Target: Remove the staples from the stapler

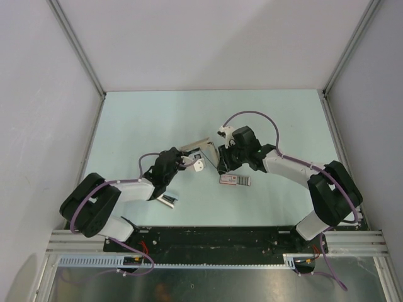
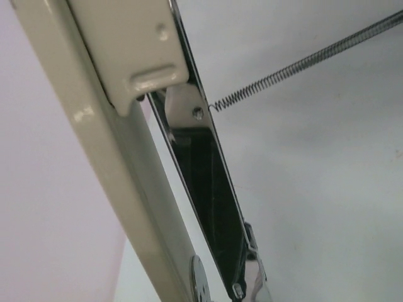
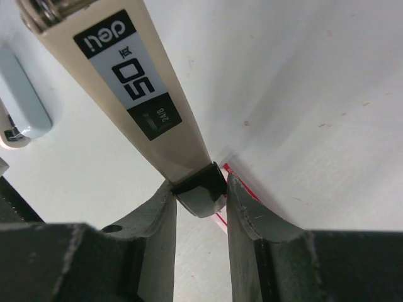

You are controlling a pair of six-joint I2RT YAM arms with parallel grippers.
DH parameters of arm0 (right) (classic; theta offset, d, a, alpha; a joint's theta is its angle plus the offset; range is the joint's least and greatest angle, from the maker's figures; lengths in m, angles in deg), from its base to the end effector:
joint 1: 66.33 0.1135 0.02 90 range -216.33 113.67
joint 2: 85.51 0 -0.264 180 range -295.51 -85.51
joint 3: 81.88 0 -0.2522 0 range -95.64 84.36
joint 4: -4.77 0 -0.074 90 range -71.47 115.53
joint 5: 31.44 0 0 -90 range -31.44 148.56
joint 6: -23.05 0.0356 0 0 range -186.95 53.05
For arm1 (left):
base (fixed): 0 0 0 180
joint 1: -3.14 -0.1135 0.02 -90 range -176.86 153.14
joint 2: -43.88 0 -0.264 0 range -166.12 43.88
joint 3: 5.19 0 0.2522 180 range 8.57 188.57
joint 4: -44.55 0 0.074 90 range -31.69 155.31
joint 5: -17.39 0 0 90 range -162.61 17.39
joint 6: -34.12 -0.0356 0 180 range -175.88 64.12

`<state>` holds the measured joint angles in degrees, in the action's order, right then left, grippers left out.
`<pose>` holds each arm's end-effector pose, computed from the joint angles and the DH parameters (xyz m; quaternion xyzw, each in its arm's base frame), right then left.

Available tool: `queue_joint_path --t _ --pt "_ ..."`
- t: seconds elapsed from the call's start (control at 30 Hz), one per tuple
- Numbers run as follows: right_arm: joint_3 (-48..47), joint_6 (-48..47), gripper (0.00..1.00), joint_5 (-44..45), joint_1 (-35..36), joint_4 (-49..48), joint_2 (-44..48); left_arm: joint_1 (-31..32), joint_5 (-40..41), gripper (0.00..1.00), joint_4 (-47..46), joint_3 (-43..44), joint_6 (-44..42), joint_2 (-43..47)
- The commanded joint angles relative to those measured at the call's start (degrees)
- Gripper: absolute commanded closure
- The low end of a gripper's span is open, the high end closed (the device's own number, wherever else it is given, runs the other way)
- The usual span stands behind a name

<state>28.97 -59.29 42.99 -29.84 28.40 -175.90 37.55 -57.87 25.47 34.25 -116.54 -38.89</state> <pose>0.2625 0.2061 0.2097 -0.2781 0.8732 0.2588 0.3053 0.2271 -0.1446 0.1578 0.5674 0.6137 0.2272 0.4998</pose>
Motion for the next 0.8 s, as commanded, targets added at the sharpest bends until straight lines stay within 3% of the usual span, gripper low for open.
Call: queue_joint_path --t 0.0,0.33,0.6,0.7,0.77 --pt "-3.2 3.0 1.0 6.2 -3.5 -3.1 4.7 0.7 6.2 1.0 -1.5 -2.5 -10.3 -1.3" --pt "-4.3 -0.9 1.0 11.2 -4.0 0.1 4.7 1.1 7.1 1.0 -4.8 -6.1 -15.7 -2.7" --pt "-4.3 1.7 1.0 9.9 -3.6 -1.9 3.7 1.2 7.4 1.0 -4.4 -5.5 -12.5 -1.8" --pt "-4.3 4.6 1.0 9.6 -3.0 -5.4 3.8 2.3 7.1 1.0 0.3 -2.9 -8.1 0.8" --pt "-4.3 7.1 1.0 9.4 -2.7 -9.1 3.9 2.9 5.6 1.0 8.8 1.0 -2.5 3.1"
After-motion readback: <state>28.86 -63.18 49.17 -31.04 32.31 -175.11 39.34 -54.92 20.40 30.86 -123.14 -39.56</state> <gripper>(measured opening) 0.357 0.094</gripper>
